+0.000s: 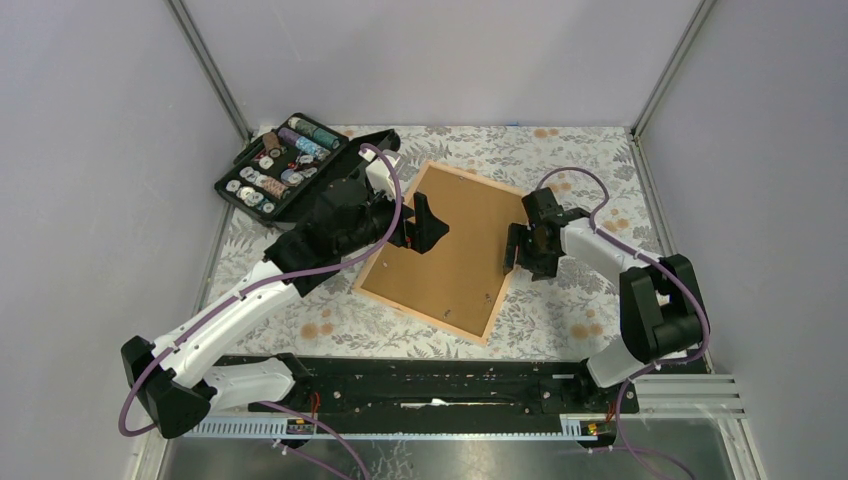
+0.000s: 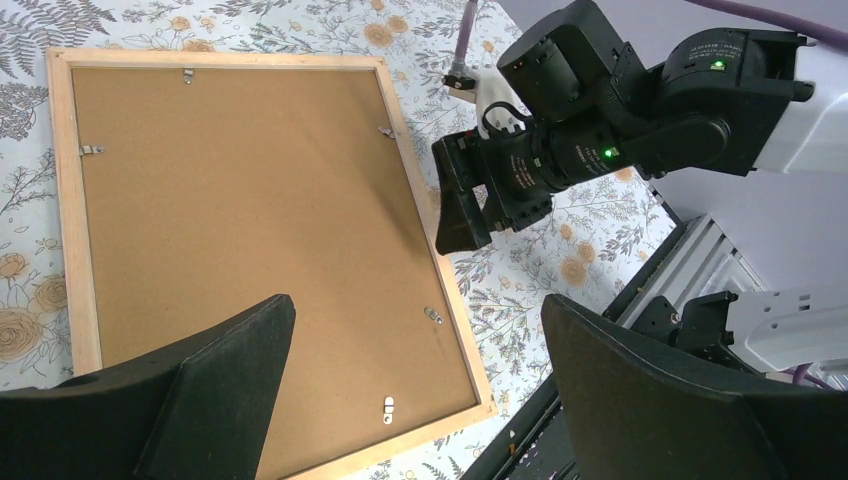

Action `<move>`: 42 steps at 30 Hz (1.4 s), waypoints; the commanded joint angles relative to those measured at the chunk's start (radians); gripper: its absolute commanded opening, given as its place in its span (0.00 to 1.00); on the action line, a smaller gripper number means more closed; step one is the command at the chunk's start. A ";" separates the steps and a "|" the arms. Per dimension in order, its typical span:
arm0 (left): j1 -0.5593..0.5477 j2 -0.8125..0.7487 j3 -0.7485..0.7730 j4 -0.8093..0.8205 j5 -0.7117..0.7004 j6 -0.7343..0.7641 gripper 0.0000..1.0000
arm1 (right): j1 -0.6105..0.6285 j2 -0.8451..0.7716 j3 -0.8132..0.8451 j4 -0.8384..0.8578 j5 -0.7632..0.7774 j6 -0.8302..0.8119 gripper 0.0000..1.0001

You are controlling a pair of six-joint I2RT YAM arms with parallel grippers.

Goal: Put the photo into the frame

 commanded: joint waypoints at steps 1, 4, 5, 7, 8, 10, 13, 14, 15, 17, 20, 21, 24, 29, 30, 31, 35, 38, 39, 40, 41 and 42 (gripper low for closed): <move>0.004 0.002 0.001 0.043 -0.002 -0.002 0.99 | -0.009 -0.056 0.001 -0.012 0.038 0.017 0.73; 0.004 0.004 0.000 0.042 -0.008 -0.001 0.99 | -0.004 -0.039 0.013 -0.002 -0.008 0.040 0.70; 0.004 0.003 0.000 0.041 -0.013 0.000 0.99 | 0.003 -0.035 0.004 0.010 -0.009 0.055 0.69; 0.004 -0.001 0.001 0.038 -0.018 0.002 0.99 | 0.020 -0.024 -0.016 0.032 -0.010 0.072 0.69; 0.004 -0.004 0.000 0.038 -0.019 0.003 0.99 | 0.025 -0.012 -0.025 0.041 -0.010 0.077 0.68; 0.003 -0.008 0.000 0.038 -0.019 0.003 0.99 | 0.034 0.007 -0.038 0.055 -0.005 0.073 0.66; 0.003 -0.009 0.002 0.040 -0.007 0.003 0.99 | 0.041 0.038 -0.045 0.071 0.015 0.033 0.65; 0.003 -0.009 0.003 0.040 -0.002 0.001 0.99 | 0.041 0.049 -0.046 0.074 0.026 0.020 0.64; 0.003 -0.008 0.003 0.041 0.004 -0.001 0.99 | 0.042 0.061 -0.045 0.075 0.032 0.008 0.62; 0.003 -0.007 0.004 0.041 0.008 -0.001 0.99 | 0.042 0.082 -0.034 0.067 0.038 -0.021 0.47; 0.003 -0.011 0.005 0.038 0.006 0.001 0.99 | 0.041 0.101 -0.002 0.040 0.076 -0.062 0.25; 0.003 -0.013 0.005 0.038 0.003 0.000 0.99 | 0.041 0.107 0.012 0.027 0.108 -0.073 0.16; 0.004 -0.022 0.005 0.038 0.001 0.002 0.99 | 0.037 0.125 0.057 0.001 0.173 -0.119 0.00; 0.003 -0.025 0.006 0.041 0.014 0.000 0.99 | 0.010 0.190 0.129 -0.020 0.240 -0.244 0.00; 0.003 -0.025 0.006 0.042 0.016 -0.001 0.99 | 0.009 0.202 0.139 -0.025 0.267 -0.263 0.00; 0.004 -0.025 0.006 0.042 0.018 -0.001 0.99 | 0.009 0.221 0.153 -0.028 0.292 -0.280 0.00; 0.003 -0.022 0.005 0.045 0.030 -0.006 0.99 | -0.003 0.271 0.213 -0.033 0.363 -0.308 0.00; 0.003 -0.018 0.003 0.046 0.032 -0.008 0.99 | -0.024 0.289 0.259 -0.017 0.360 -0.312 0.00; 0.004 -0.016 0.002 0.045 0.030 -0.008 0.99 | -0.030 0.285 0.273 -0.014 0.344 -0.307 0.04; 0.004 -0.012 0.002 0.045 0.027 -0.006 0.99 | -0.033 0.276 0.277 -0.012 0.315 -0.302 0.11; 0.004 -0.010 0.004 0.043 0.023 -0.005 0.99 | -0.034 0.263 0.275 -0.008 0.284 -0.297 0.20; 0.004 -0.008 0.005 0.042 0.022 -0.004 0.99 | -0.033 0.248 0.272 -0.008 0.255 -0.289 0.28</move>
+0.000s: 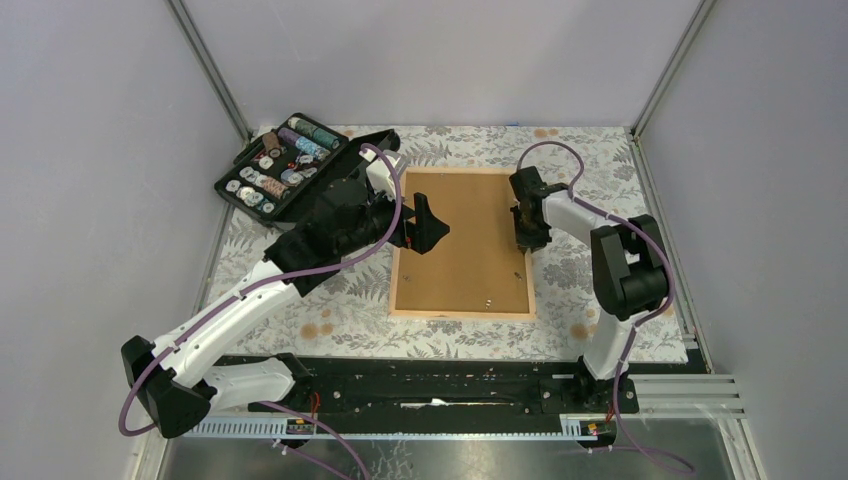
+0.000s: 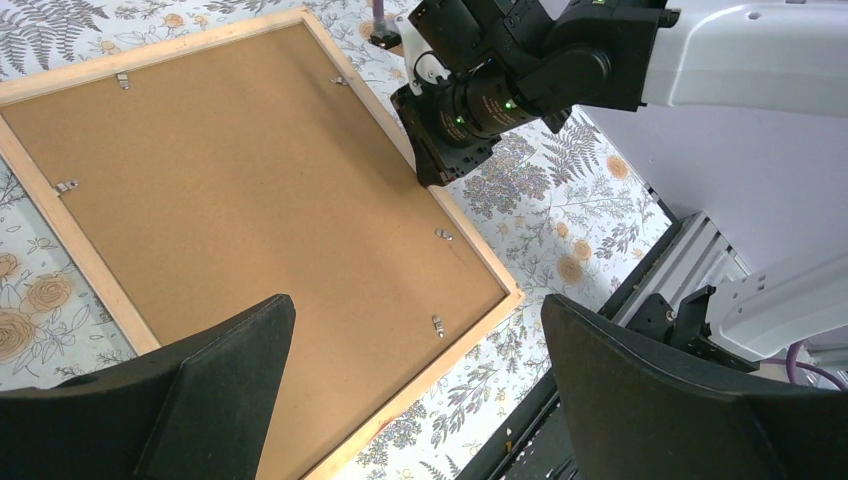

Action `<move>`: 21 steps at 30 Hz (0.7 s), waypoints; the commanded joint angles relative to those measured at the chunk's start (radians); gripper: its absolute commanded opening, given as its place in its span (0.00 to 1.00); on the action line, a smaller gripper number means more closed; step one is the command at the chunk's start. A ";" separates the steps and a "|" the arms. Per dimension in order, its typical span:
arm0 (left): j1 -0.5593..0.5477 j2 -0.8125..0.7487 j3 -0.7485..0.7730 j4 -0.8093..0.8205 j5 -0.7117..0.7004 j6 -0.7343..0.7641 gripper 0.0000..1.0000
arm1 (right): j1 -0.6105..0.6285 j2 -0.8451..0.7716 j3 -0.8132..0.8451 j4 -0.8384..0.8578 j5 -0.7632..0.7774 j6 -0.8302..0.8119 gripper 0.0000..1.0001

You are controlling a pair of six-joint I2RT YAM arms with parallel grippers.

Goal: Put the photo into the frame

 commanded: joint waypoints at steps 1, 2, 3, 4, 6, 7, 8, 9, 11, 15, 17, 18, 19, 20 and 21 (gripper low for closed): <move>0.003 -0.011 0.005 0.042 0.011 0.001 0.99 | -0.018 -0.041 0.034 0.000 -0.005 -0.026 0.34; 0.003 -0.014 0.003 0.042 0.009 0.001 0.99 | -0.018 -0.054 0.030 -0.016 -0.018 -0.013 0.39; 0.004 -0.016 0.003 0.041 0.004 0.001 0.99 | -0.019 -0.070 0.024 -0.032 -0.030 -0.010 0.43; 0.003 -0.016 0.002 0.042 0.001 0.002 0.99 | -0.018 -0.088 0.013 -0.046 -0.041 -0.009 0.47; 0.004 -0.018 0.002 0.041 0.001 0.003 0.99 | -0.018 -0.141 -0.018 -0.067 -0.061 -0.018 0.53; 0.004 -0.017 0.002 0.041 0.002 0.002 0.99 | -0.018 -0.163 -0.033 -0.079 -0.067 -0.021 0.55; 0.003 -0.016 0.002 0.042 0.005 0.001 0.99 | -0.018 -0.182 -0.046 -0.090 -0.075 -0.020 0.57; 0.004 -0.014 0.002 0.042 0.006 0.000 0.99 | -0.019 -0.200 -0.060 -0.095 -0.094 -0.017 0.59; 0.003 -0.010 0.002 0.042 0.008 0.000 0.99 | -0.015 -0.223 -0.091 -0.089 -0.156 -0.004 0.62; 0.004 -0.004 0.000 0.044 -0.005 0.000 0.99 | -0.001 -0.226 -0.143 -0.063 -0.237 0.014 0.66; 0.004 0.001 -0.003 0.042 -0.021 0.002 0.99 | 0.000 -0.223 -0.155 -0.058 -0.231 0.011 0.67; 0.004 0.003 -0.004 0.041 -0.027 0.003 0.99 | 0.000 -0.222 -0.157 -0.053 -0.214 0.011 0.67; 0.005 0.006 -0.004 0.040 -0.031 0.003 0.99 | 0.000 -0.219 -0.160 -0.048 -0.202 0.008 0.68; 0.003 0.007 -0.004 0.039 -0.034 0.003 0.99 | 0.000 -0.212 -0.160 -0.045 -0.199 0.007 0.68; 0.003 0.008 -0.006 0.040 -0.036 0.003 0.99 | 0.000 -0.201 -0.158 -0.044 -0.201 0.006 0.69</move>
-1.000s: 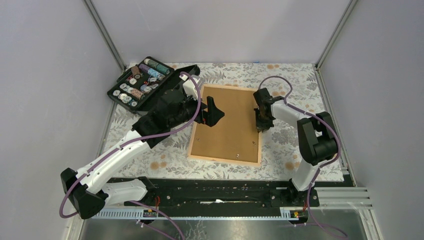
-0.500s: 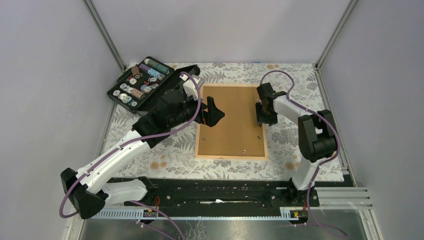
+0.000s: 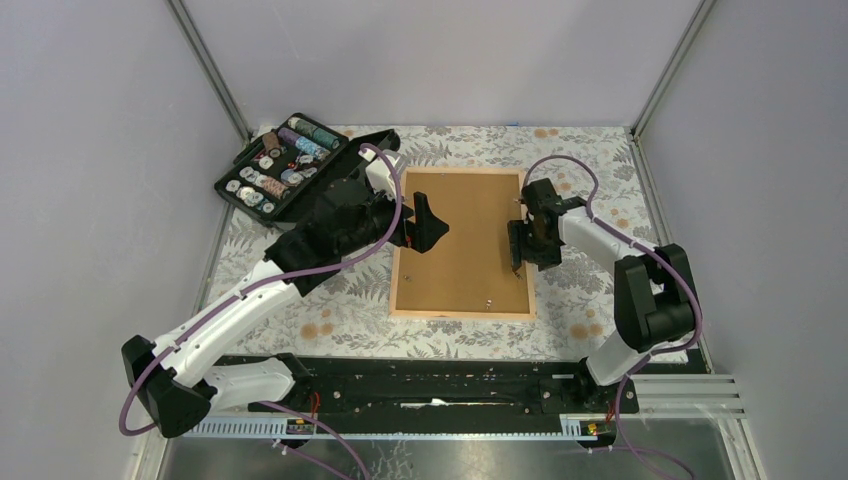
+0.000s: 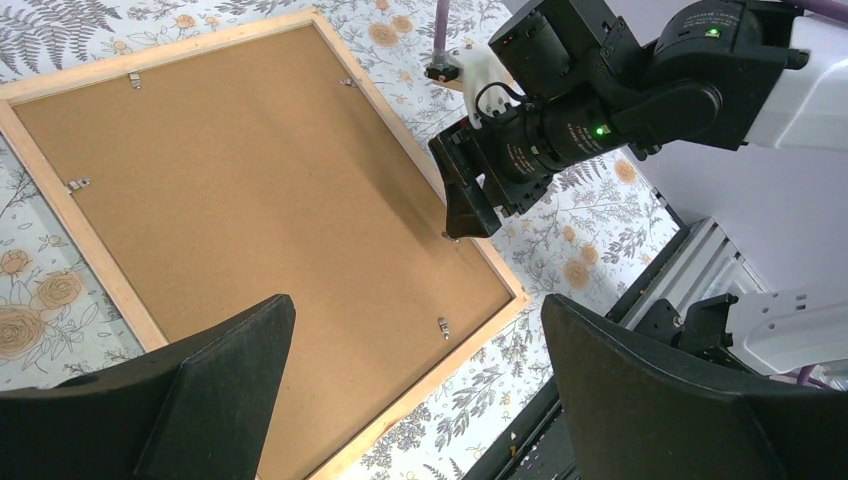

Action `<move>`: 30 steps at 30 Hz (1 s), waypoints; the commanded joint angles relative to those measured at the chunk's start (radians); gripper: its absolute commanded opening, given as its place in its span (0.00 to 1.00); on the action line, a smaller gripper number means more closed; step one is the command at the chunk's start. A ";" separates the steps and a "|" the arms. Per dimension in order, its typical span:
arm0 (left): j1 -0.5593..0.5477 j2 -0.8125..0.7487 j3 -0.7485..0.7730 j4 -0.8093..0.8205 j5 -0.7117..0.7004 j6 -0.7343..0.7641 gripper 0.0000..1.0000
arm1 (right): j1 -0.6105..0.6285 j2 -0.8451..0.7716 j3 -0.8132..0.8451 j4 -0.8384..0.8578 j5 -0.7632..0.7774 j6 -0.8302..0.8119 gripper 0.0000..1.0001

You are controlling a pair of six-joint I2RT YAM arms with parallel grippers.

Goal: Put the photo into the frame

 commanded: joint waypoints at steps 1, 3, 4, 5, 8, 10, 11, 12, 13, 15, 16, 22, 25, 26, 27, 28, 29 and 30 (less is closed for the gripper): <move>0.004 0.007 -0.005 0.040 -0.023 0.004 0.99 | 0.007 0.028 0.006 0.013 -0.010 0.004 0.68; 0.003 0.007 -0.006 0.039 -0.027 0.004 0.99 | 0.007 0.043 0.006 0.024 -0.003 0.007 0.67; 0.003 0.007 -0.006 0.039 -0.028 0.005 0.99 | 0.007 0.048 0.006 0.031 -0.001 0.008 0.65; 0.003 0.007 -0.006 0.039 -0.031 0.006 0.99 | 0.007 0.054 0.008 0.036 0.000 0.010 0.63; 0.003 0.005 -0.004 0.039 -0.029 0.006 0.99 | 0.007 0.079 0.023 0.039 -0.006 0.009 0.59; 0.003 0.005 -0.003 0.039 -0.023 0.006 0.99 | 0.006 0.095 0.030 0.043 -0.008 0.009 0.59; 0.004 0.005 -0.003 0.039 -0.020 0.005 0.99 | 0.007 0.099 0.029 0.046 -0.009 0.009 0.59; 0.004 0.005 -0.003 0.039 -0.018 0.004 0.99 | 0.007 0.103 0.028 0.050 -0.014 0.010 0.57; 0.004 0.005 -0.002 0.038 -0.016 0.005 0.99 | 0.007 0.108 0.028 0.052 -0.022 0.012 0.55; 0.003 0.006 -0.002 0.038 -0.018 0.004 0.99 | 0.009 0.115 0.025 0.053 -0.036 0.015 0.53; 0.004 0.008 -0.002 0.037 -0.021 0.006 0.99 | 0.010 0.115 0.019 0.054 -0.034 0.017 0.53; 0.004 0.004 -0.001 0.036 -0.018 0.006 0.99 | 0.010 0.110 -0.023 0.064 0.010 0.056 0.32; 0.004 0.002 -0.001 0.035 -0.019 0.006 0.99 | 0.010 0.110 -0.035 0.080 0.004 0.101 0.25; 0.004 0.002 -0.001 0.035 -0.019 0.006 0.99 | 0.010 0.109 -0.038 0.087 -0.008 0.118 0.22; 0.004 0.002 -0.001 0.035 -0.017 0.006 0.99 | 0.009 0.107 -0.042 0.092 -0.012 0.130 0.18; 0.004 0.002 0.000 0.035 -0.015 0.006 0.99 | 0.009 0.106 -0.045 0.097 -0.012 0.140 0.14; 0.003 0.001 0.000 0.035 -0.014 0.006 0.99 | 0.010 0.103 -0.047 0.100 -0.004 0.147 0.10; 0.004 0.000 0.000 0.035 -0.013 0.006 0.99 | 0.010 0.101 -0.049 0.102 0.008 0.155 0.07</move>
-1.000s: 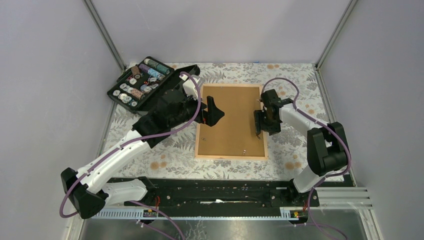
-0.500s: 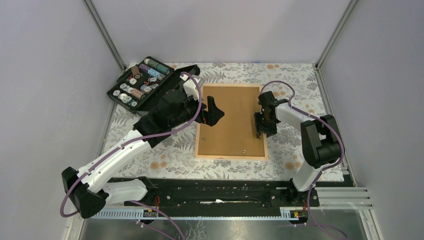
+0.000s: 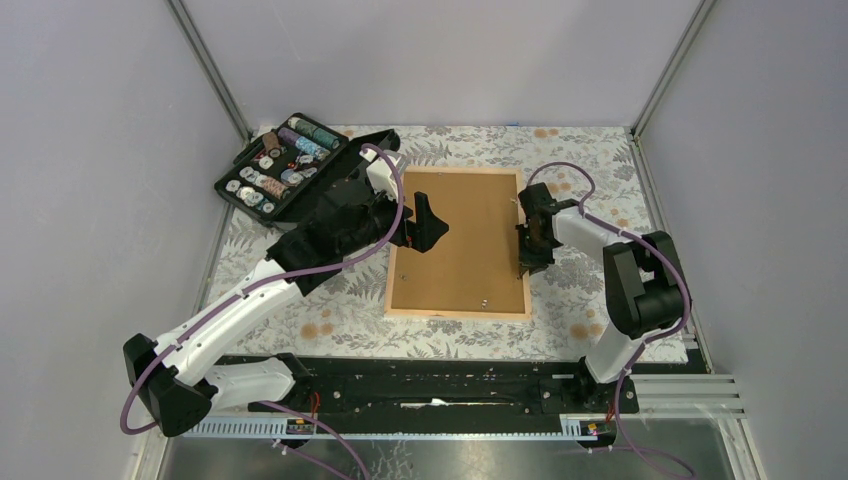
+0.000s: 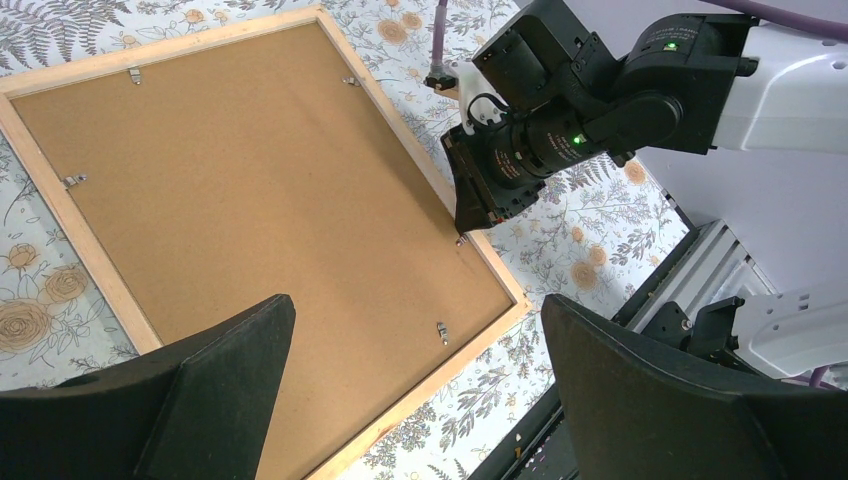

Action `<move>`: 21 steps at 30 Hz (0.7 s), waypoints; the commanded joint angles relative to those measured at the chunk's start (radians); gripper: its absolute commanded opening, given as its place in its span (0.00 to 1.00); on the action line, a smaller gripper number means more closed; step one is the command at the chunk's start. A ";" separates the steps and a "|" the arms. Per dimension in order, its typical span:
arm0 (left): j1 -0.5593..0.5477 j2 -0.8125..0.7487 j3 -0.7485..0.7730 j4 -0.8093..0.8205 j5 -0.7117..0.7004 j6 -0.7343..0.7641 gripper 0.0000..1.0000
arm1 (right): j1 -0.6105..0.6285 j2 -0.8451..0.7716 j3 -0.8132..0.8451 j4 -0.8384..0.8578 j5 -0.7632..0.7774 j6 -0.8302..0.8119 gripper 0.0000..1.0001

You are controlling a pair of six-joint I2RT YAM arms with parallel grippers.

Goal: Put the photo into the frame

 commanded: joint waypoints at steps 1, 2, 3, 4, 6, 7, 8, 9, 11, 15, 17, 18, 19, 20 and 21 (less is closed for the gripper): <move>0.004 -0.010 0.005 0.036 0.006 0.005 0.99 | 0.015 0.006 -0.034 0.053 -0.006 0.078 0.05; 0.004 -0.011 0.005 0.035 0.006 0.005 0.99 | 0.014 0.003 -0.030 0.052 0.014 0.076 0.05; 0.003 -0.012 0.004 0.035 0.004 0.005 0.99 | 0.015 -0.002 -0.024 0.048 0.016 0.069 0.05; 0.003 -0.012 0.004 0.036 0.002 0.005 0.99 | 0.014 -0.006 -0.012 0.040 0.014 0.061 0.06; 0.003 -0.012 0.003 0.036 -0.004 0.007 0.99 | 0.014 -0.018 0.020 0.014 0.013 0.037 0.14; 0.003 -0.011 0.002 0.035 -0.005 0.007 0.99 | 0.016 -0.026 0.040 -0.002 0.011 0.022 0.20; 0.003 -0.009 0.004 0.036 -0.004 0.007 0.99 | 0.016 -0.036 0.057 -0.015 0.009 0.009 0.27; 0.003 -0.008 0.004 0.035 -0.001 0.007 0.99 | 0.018 -0.046 0.071 -0.029 0.009 -0.002 0.35; 0.003 -0.006 0.003 0.036 0.005 0.006 0.99 | 0.025 -0.065 0.084 -0.053 0.006 -0.008 0.46; 0.003 -0.005 0.007 0.035 0.007 0.008 0.99 | 0.055 -0.120 0.037 -0.064 0.005 0.045 0.63; 0.003 -0.004 0.005 0.034 -0.006 0.011 0.99 | 0.073 -0.155 0.000 -0.057 -0.023 0.106 0.67; 0.003 -0.002 0.006 0.031 -0.009 0.013 0.99 | 0.078 -0.174 -0.018 -0.054 -0.052 0.144 0.69; 0.004 0.001 0.008 0.029 -0.010 0.013 0.99 | 0.080 -0.193 -0.040 -0.047 -0.081 0.183 0.69; 0.004 0.002 0.010 0.029 -0.009 0.013 0.99 | 0.082 -0.213 -0.062 -0.042 -0.116 0.221 0.70; 0.004 0.003 0.009 0.028 -0.007 0.012 0.99 | 0.084 -0.238 -0.081 -0.040 -0.159 0.250 0.70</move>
